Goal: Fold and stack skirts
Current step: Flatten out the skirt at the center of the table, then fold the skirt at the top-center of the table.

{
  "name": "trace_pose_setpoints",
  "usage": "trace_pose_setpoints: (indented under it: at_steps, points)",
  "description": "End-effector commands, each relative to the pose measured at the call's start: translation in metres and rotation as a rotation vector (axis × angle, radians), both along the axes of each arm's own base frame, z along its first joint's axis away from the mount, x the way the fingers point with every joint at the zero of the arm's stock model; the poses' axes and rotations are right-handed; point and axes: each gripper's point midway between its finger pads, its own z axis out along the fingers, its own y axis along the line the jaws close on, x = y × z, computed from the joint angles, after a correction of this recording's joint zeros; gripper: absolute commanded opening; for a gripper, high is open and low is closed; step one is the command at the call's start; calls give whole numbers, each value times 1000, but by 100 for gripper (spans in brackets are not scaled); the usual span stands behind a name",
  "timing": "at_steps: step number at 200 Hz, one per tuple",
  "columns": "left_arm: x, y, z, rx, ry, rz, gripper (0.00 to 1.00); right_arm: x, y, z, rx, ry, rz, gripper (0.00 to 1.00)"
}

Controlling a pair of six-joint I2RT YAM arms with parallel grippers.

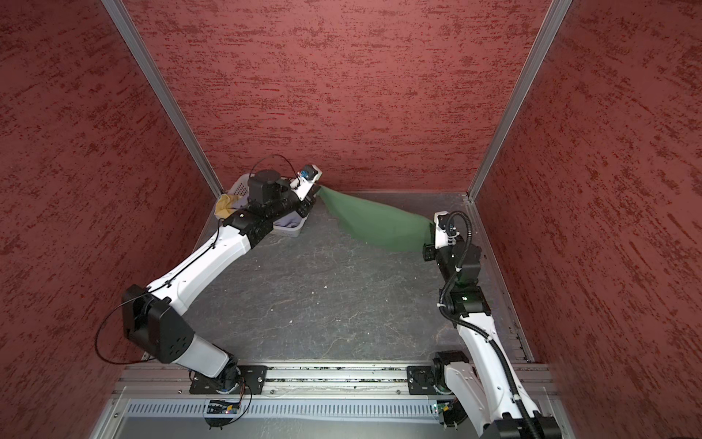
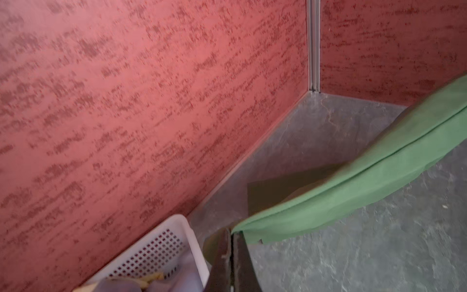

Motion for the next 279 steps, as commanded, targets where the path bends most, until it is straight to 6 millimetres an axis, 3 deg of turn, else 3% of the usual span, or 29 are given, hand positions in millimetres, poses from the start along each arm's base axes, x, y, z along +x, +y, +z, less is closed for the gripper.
trace_pose_setpoints:
  at_steps: [1, 51, 90, 114, 158, 194, 227, 279]
  points:
    - [-13, 20, -10, -23, 12, 118, 0, -18, 24, -18, 126, 98, 96, 0]
    - [-36, 58, -66, 13, 158, 313, 0, -54, 67, -66, 340, 374, 243, 0]
    - [-44, 81, -67, 41, 170, 418, 0, -77, 87, -99, 471, 594, 279, 0]
    - [-43, 83, -63, 31, 145, 406, 0, -84, 92, -111, 514, 656, 278, 0]
    - [-17, 57, -75, 40, 177, 327, 0, -78, 86, -133, 516, 723, 204, 0]
    - [14, 28, -92, 79, 189, 293, 0, -64, 67, -158, 498, 762, 39, 0]
    - [40, 5, -101, 108, 205, 280, 0, -51, 50, -153, 478, 697, -60, 0]
    - [72, -22, -98, 108, 190, 247, 0, -34, 24, -145, 435, 621, -216, 0]
